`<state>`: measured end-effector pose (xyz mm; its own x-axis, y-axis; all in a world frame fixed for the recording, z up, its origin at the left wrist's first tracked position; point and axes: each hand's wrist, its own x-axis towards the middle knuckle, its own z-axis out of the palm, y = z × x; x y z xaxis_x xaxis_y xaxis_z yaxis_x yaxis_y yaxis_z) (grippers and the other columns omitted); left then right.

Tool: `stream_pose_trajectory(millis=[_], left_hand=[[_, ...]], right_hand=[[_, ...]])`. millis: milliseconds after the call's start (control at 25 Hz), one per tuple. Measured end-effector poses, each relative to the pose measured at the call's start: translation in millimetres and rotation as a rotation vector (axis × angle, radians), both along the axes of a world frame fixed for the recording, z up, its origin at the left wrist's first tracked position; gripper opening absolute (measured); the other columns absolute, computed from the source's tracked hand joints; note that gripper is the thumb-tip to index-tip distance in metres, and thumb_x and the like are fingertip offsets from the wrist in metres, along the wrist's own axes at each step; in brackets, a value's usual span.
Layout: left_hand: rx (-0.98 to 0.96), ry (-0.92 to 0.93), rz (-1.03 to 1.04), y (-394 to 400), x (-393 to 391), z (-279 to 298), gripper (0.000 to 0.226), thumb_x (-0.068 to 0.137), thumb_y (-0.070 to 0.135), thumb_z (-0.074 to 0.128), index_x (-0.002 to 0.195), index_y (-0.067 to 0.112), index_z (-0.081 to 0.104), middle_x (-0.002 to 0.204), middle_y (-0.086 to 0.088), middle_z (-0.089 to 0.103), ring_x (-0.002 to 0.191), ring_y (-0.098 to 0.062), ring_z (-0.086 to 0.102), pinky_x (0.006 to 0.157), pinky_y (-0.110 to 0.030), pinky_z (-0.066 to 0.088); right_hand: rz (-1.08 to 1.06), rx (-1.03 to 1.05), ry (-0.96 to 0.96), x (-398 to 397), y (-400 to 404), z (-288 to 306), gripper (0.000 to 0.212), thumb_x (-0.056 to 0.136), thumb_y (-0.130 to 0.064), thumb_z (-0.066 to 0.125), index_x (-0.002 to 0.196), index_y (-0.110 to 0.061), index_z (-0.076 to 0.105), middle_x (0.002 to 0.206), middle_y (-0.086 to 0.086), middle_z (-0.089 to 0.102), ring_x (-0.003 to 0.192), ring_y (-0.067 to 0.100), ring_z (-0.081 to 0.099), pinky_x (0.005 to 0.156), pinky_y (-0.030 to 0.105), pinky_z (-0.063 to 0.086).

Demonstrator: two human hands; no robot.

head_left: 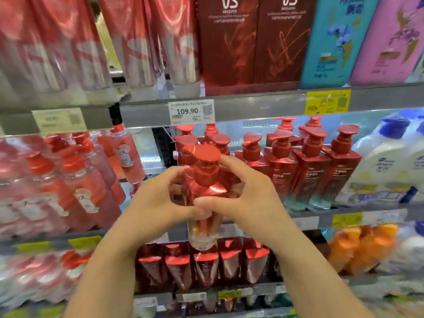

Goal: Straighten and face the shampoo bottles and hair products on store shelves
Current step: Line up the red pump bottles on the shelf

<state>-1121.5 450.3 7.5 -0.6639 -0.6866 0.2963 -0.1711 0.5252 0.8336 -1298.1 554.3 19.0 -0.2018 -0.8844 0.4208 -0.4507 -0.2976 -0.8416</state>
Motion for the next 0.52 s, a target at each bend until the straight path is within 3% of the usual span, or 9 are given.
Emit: stream_pose_trajectory(millis=[80, 200, 360, 520], left_hand=[[-0.058, -0.057, 0.113, -16.2, 30.7, 3.5, 0.072, 0.049, 0.059, 0.089, 0.114, 0.047, 0.060, 0.101, 0.019, 0.073, 0.092, -0.003, 0.070, 0.072, -0.022, 0.056], [0.000, -0.086, 0.247, -46.3, 60.5, 5.1, 0.074, 0.039, 0.064, 0.088, 0.106, 0.049, 0.060, 0.093, 0.021, 0.074, 0.086, 0.001, 0.070, 0.067, -0.021, 0.052], [0.037, -0.114, 0.276, -80.1, 68.3, 0.6, 0.067, 0.038, 0.063, 0.087, 0.098, 0.050, 0.060, 0.086, 0.021, 0.074, 0.079, 0.005, 0.069, 0.071, -0.024, 0.049], [0.068, -0.110, 0.239, -105.8, 58.5, -8.6, 0.063, 0.044, 0.069, 0.085, 0.098, 0.050, 0.057, 0.089, 0.020, 0.074, 0.080, 0.004, 0.068, 0.069, -0.027, 0.050]], right_hand=[[-0.012, 0.017, 0.029, 15.7, -7.0, -6.1, 0.059, 0.075, -0.042, 0.081, 0.129, -0.049, 0.058, 0.123, -0.036, 0.063, 0.067, -0.008, 0.063, 0.073, 0.013, 0.051], [-0.097, 0.098, -0.002, 30.1, -12.8, -14.4, 0.037, 0.082, -0.045, 0.075, 0.117, -0.049, 0.065, 0.116, -0.033, 0.066, 0.053, 0.013, 0.064, 0.065, 0.031, 0.060], [-0.171, 0.136, -0.099, 45.9, -18.4, -16.1, 0.018, 0.088, -0.031, 0.074, 0.102, -0.041, 0.072, 0.091, -0.019, 0.074, 0.050, 0.004, 0.063, 0.056, 0.021, 0.056], [-0.285, 0.196, -0.077, 78.0, -20.5, -26.2, 0.012, 0.088, -0.032, 0.074, 0.097, -0.040, 0.072, 0.083, -0.023, 0.072, 0.053, -0.002, 0.060, 0.057, 0.012, 0.050]])
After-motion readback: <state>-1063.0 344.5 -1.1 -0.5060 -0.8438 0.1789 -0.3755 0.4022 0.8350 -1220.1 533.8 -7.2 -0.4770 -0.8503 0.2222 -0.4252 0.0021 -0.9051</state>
